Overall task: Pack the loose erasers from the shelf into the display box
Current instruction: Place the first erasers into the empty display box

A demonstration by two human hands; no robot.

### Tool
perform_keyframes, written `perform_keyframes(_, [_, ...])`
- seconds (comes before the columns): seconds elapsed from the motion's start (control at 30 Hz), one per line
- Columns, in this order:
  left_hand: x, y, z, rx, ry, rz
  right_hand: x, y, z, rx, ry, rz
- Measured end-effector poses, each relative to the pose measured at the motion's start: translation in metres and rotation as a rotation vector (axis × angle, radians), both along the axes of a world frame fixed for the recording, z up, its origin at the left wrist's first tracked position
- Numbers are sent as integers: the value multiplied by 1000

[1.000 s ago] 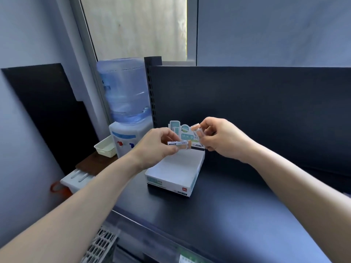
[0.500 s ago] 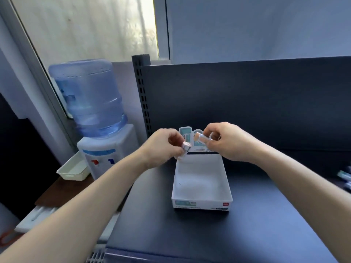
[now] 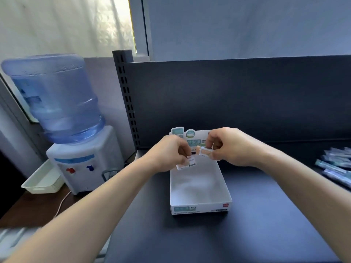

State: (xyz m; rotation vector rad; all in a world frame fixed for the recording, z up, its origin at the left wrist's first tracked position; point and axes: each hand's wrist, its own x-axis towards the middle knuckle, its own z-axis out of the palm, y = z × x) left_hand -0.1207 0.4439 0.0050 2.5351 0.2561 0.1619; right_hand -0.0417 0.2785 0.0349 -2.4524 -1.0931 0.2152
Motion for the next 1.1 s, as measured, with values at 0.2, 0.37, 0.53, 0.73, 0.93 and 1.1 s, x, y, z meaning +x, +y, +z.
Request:
perform_keyframes(0.2, [5,1,-11,56,34,29,7,5,1,-95,19,48])
perform_keyframes(0.37, [4,1,-22,123,23,34,12,12,-1,-193,-11,102])
perform_keyframes(0.53, [0,5,-27,229,-24,59,14,18,-4,-232,-20,154])
perform_keyframes(0.73, [-10,13,-27,351,-19,134,14,24,-8,-231,-23,189])
perform_keyframes(0.93, [-16,15,-30,212,-13,222,10,34,-11,-247,-14,212])
perform_keyframes(1.1, [-23,14,-29,191,1,227,4,42,-15,-251,-14,207])
